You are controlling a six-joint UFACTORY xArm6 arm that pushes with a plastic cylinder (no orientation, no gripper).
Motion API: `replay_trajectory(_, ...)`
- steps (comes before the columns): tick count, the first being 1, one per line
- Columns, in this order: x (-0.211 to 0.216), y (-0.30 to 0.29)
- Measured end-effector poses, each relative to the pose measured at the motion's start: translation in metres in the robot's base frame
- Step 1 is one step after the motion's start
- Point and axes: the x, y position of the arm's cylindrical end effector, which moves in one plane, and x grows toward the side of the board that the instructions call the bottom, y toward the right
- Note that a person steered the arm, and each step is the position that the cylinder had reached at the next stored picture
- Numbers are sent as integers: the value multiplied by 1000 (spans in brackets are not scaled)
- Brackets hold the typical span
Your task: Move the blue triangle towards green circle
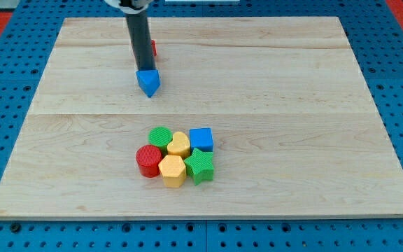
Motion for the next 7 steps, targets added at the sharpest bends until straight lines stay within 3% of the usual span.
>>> replay_trajectory(4, 44, -31)
replay_trajectory(7, 44, 40)
